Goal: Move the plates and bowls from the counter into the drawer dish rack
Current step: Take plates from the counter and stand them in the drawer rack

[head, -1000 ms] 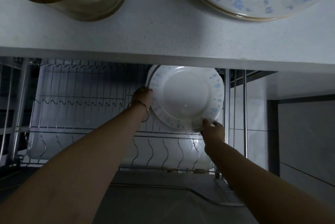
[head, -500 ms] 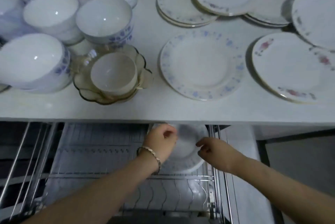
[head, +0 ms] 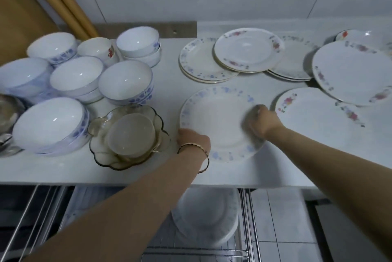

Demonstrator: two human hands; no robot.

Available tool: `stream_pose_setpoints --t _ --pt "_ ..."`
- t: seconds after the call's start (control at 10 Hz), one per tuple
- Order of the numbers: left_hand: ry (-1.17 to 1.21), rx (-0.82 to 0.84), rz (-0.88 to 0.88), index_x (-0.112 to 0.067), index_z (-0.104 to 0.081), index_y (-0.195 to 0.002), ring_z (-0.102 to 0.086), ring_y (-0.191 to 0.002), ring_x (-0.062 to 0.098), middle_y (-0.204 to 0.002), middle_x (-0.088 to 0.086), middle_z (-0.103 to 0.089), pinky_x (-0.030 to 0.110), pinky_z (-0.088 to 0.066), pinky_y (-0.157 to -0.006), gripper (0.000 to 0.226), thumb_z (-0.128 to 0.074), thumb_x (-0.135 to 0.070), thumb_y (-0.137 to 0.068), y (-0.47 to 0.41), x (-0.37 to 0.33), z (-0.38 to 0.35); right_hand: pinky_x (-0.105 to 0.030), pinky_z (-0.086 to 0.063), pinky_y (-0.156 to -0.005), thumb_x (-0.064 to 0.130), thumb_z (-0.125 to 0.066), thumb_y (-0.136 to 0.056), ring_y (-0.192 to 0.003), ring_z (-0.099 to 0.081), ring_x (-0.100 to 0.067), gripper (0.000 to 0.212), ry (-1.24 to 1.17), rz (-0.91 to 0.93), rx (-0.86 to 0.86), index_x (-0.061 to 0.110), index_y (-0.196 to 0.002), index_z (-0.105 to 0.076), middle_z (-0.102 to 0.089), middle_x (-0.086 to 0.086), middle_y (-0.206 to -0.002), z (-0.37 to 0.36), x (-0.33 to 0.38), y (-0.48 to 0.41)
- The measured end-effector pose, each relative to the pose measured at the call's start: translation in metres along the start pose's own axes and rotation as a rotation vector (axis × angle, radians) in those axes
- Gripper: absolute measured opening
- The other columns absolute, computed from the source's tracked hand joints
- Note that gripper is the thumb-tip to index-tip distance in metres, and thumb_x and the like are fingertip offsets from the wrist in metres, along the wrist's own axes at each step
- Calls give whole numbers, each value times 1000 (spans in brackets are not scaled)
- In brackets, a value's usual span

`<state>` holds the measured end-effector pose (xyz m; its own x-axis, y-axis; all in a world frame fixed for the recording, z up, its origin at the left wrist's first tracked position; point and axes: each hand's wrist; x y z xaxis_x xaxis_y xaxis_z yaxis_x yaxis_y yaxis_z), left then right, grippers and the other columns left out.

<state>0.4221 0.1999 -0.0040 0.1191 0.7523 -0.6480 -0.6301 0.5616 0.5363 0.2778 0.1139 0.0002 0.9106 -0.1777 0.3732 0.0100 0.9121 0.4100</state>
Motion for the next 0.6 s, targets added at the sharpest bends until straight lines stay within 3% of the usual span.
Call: stream_pose_setpoints --t 0.1,0.2,0.3,0.4,0.5,0.6 --pt "-204 66 -123 -2 -42 -137 -38 -135 37 -145 19 -41 36 -40 -102 41 -34 -3 -97 -6 10 -3 -37 -38 -103 9 -45 -92 -124 -48 -41 26 -62 -23 -67 -7 -110 -53 -52 -30 -130 -5 -5 3" --pt "2 122 37 4 -36 -139 -46 -130 36 -141 23 -45 12 -31 -59 48 -47 -3 -93 -8 12 0 -34 -49 -78 3 -55 -82 -96 -64 -37 14 -212 -27 -95 2 -68 -56 -65 -20 -86 -4 -19 11" --pt "60 174 49 8 -37 -135 -53 -122 39 -135 27 -49 26 -49 -75 53 -56 -1 -87 1 29 3 -36 -54 -66 3 -63 -75 -76 -61 -31 24 -390 -63 -121 -2 -97 -57 -63 -16 -91 1 -39 32" --pt "115 292 72 7 -43 -130 -60 -111 38 -128 27 -55 46 -54 -89 59 -67 2 -76 22 49 10 -39 -54 -81 9 -69 -74 -93 -63 -31 46 -400 -8 -124 -1 -117 -55 -65 -16 -110 9 -62 61" --pt "154 436 123 2 -46 -115 -61 -87 28 -108 18 -60 35 -60 -62 46 -67 9 -75 51 76 30 -29 -52 -80 6 -72 -75 -94 -60 -24 43 -398 29 -11 -1 -114 -56 -65 -10 -108 17 -79 104" --pt "78 557 136 5 -54 -114 -63 -98 29 -109 16 -65 44 -59 -75 67 -80 1 -52 82 113 51 -11 -40 -48 5 -73 -74 -67 -48 -17 23 -294 57 108 8 -83 -52 -54 -1 -74 10 -90 154"
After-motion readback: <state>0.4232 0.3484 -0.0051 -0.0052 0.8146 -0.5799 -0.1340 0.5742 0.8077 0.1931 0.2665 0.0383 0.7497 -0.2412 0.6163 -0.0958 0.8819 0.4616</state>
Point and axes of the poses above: each hand's wrist, its own y-axis away from the middle knuckle, its own z-axis out of the back of the hand, x = y × z
